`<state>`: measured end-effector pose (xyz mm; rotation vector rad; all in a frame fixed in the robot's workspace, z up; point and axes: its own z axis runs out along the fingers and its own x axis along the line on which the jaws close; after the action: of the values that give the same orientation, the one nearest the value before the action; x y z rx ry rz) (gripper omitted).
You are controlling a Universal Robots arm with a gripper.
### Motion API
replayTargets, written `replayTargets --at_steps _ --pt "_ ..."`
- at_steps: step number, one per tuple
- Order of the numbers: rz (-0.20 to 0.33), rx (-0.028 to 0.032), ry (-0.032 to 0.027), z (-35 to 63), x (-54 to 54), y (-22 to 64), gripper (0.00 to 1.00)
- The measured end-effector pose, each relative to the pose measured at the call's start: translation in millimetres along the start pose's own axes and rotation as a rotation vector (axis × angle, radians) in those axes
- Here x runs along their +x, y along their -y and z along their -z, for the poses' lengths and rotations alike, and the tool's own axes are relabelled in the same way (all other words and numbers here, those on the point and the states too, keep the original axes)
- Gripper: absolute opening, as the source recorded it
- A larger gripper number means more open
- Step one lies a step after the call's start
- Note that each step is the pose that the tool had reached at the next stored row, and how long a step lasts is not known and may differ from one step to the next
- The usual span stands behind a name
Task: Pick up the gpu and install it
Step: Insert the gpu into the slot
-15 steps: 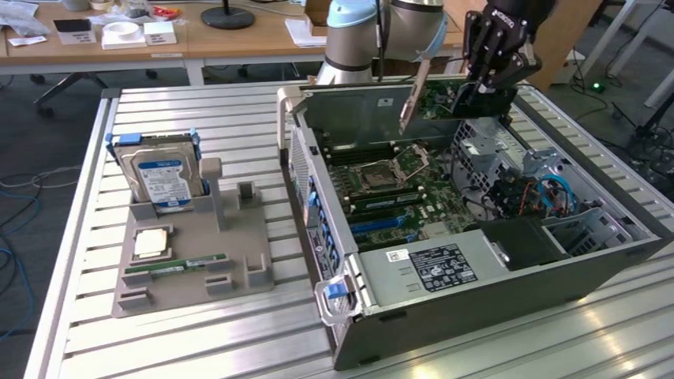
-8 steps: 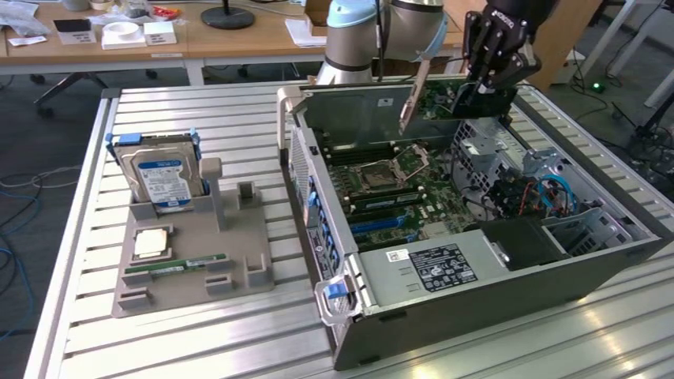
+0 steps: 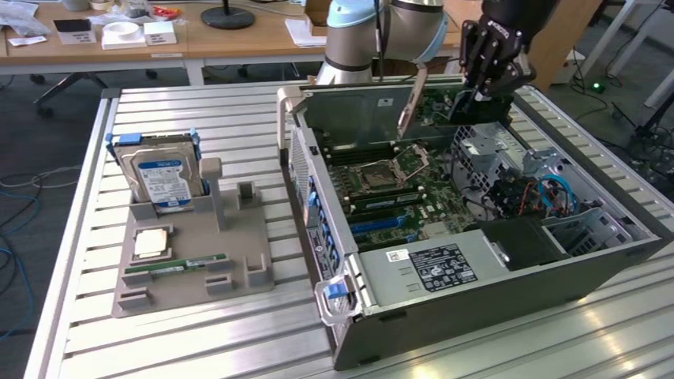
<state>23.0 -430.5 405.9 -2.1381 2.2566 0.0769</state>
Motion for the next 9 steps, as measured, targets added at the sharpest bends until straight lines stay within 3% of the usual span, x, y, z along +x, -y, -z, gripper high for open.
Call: replayTargets --at_steps 9 --pt "0.000 0.0000 0.0001 -12.0 1.1 -1.8 0.26"
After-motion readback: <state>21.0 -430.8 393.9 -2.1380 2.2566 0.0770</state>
